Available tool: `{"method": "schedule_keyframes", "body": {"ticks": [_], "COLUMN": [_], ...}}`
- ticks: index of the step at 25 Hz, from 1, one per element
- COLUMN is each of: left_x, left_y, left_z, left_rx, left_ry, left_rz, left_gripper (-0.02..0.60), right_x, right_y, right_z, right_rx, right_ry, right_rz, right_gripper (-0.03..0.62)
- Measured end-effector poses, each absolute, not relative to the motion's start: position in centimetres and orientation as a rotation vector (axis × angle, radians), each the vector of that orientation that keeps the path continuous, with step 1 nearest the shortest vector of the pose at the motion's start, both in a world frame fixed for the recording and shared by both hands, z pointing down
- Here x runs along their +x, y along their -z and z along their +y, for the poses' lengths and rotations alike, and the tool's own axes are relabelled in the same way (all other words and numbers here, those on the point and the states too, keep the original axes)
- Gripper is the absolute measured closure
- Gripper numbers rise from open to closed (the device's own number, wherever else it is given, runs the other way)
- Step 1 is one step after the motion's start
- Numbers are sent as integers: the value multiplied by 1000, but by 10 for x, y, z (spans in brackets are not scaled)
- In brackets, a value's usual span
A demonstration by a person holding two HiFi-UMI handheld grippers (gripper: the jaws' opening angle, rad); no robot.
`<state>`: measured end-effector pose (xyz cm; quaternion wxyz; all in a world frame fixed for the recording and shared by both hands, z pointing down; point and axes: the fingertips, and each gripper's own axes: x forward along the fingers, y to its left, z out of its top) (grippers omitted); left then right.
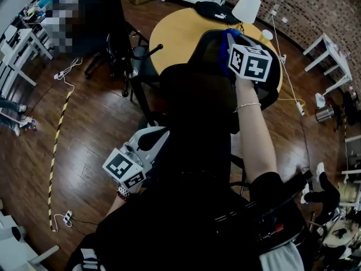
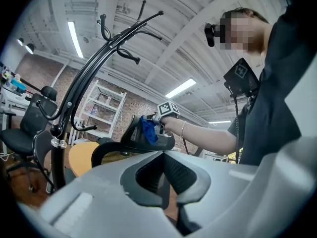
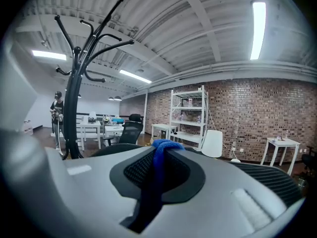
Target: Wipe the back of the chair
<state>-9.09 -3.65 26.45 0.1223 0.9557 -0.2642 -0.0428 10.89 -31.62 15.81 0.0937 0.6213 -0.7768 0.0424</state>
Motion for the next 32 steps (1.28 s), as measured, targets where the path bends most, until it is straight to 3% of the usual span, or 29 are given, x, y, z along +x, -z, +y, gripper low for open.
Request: {"method": "schedule_keyframes", "body": {"ticks": [14, 19, 25, 32], "left_x": [-67, -34, 9, 31], "left_y": [-256, -253, -253, -255], "left_z": [-16, -9, -8, 2], "left_rx": [2824, 2858, 2867, 2874], "left_ry": [107, 59, 33, 0], "left_rz": [-774, -705, -646, -630], "left_gripper": [577, 577, 577, 577], "right_x": [19, 94, 220, 273], "right_y": [-133, -122, -124, -180], "right_z": [-269, -200, -143, -182], "right_rx": [1312, 1486, 1800, 1895], "right_ry": [-105, 139, 188, 252], "right_rz": [-2905, -2839, -2602, -2159], "right_gripper": [559, 559, 559, 559]}}
